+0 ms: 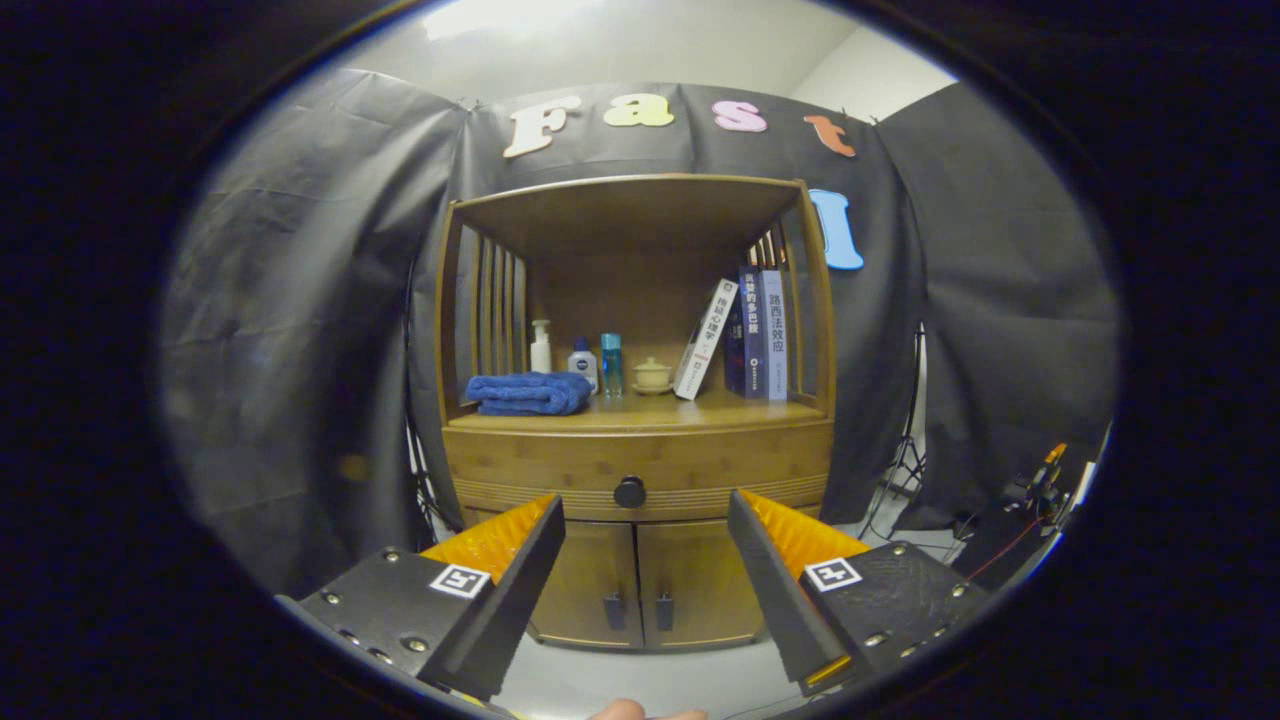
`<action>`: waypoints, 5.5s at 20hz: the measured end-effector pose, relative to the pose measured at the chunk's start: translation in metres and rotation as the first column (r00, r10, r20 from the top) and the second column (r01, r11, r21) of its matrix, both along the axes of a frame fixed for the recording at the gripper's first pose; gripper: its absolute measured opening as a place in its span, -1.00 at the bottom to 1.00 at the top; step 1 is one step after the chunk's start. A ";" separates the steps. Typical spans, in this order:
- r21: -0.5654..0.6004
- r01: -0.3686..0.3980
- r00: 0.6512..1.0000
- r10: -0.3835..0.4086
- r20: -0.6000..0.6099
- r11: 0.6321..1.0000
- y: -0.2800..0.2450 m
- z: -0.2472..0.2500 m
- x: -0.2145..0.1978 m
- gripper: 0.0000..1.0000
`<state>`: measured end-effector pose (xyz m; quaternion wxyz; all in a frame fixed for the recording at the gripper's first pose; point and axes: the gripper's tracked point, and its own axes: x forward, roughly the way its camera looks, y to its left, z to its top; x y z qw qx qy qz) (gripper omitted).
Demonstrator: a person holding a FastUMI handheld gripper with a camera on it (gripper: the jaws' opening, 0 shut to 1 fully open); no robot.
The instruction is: Pull open the drawer, take out the items inside it, and place them on the countertop above the cabinet.
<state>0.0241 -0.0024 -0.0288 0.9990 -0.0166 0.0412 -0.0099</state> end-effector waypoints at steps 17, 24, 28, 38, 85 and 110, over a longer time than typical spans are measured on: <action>-0.013 0.039 0.984 -0.041 -0.172 0.999 0.010 -0.096 0.173 0.97; -0.013 0.007 0.980 -0.009 -0.201 1.000 0.022 -0.115 0.213 0.74; -0.016 0.001 0.980 -0.005 -0.197 1.000 0.022 -0.121 0.223 0.13; 0.015 0.022 0.985 -0.019 -0.171 1.000 0.024 -0.123 0.216 -0.36; 0.013 0.087 0.977 -0.083 -0.195 0.996 0.032 -0.123 0.034 -0.07; -0.041 0.122 0.907 -0.128 -0.401 0.992 0.040 -0.061 0.136 -0.08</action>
